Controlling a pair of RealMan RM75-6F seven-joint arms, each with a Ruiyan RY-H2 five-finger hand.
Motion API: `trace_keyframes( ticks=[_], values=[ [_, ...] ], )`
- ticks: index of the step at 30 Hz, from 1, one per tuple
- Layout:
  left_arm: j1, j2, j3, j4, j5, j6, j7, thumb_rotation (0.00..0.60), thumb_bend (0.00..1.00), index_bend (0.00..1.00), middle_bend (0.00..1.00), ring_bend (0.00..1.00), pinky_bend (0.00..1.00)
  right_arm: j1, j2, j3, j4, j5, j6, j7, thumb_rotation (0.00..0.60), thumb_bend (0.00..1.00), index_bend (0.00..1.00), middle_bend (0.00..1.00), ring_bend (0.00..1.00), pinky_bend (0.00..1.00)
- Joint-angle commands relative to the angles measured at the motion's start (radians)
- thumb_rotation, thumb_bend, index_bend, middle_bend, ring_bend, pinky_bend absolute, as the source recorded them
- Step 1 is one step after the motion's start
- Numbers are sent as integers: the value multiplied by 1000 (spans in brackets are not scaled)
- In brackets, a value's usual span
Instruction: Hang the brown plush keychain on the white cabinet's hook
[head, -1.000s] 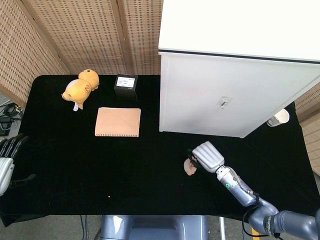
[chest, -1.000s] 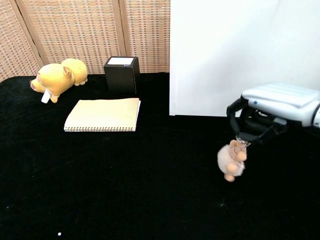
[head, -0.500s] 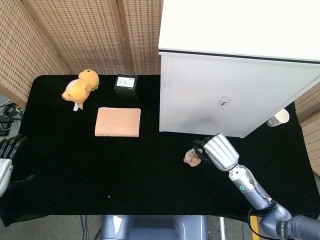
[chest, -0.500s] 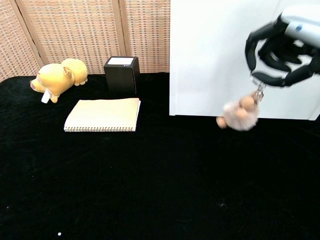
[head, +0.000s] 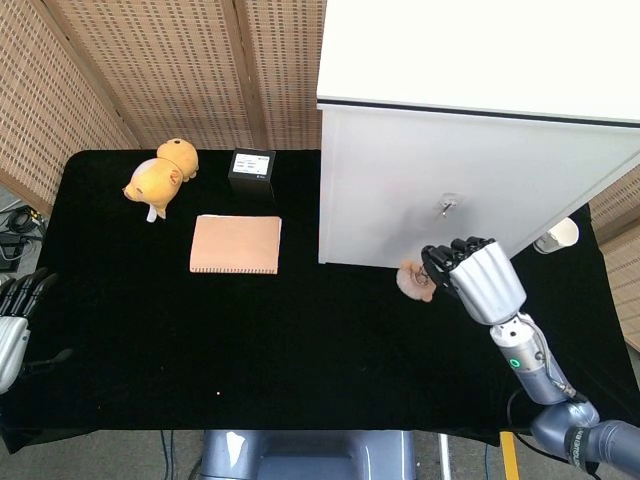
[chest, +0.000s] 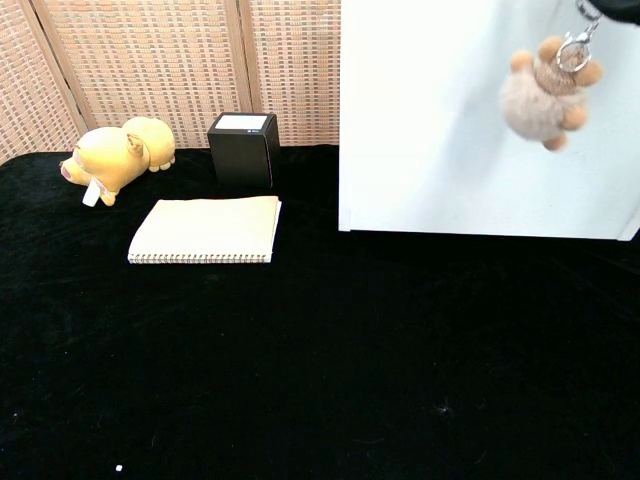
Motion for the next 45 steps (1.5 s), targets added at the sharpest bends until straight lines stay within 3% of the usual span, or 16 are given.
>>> trace_keyframes(
  ticks=[1,7,10,16,25,45],
  values=[
    [0,0,-1,0,-2,-1,-1,600,0,0,0,0,0,-3,14,19,13,4,15,-29,600,627,678,910,869,1000],
    [-1,1,-1,1,-3,-2,-2,600,0,0,0,0,0,-8,21,52,28,6,60,-71,600,624,678,911,870,1000],
    [-1,0,-1,1,-2,-2,-1,600,0,0,0,0,0,2,10,66,68,-9,68,-158,600,624,682,911,870,1000],
    [0,-2,0,0,-2,-2,2,600,0,0,0,0,0,31,-8,69,132,-28,31,-297,600,620,689,912,870,1000],
    [-3,-3,-3,2,-12,-8,5,600,0,0,0,0,0,73,-32,64,119,-28,-35,-380,600,619,699,912,870,1000],
    [-2,-1,-4,5,-14,-8,-2,600,0,0,0,0,0,93,-26,68,155,7,-56,-391,600,619,705,912,870,1000]
  ],
)
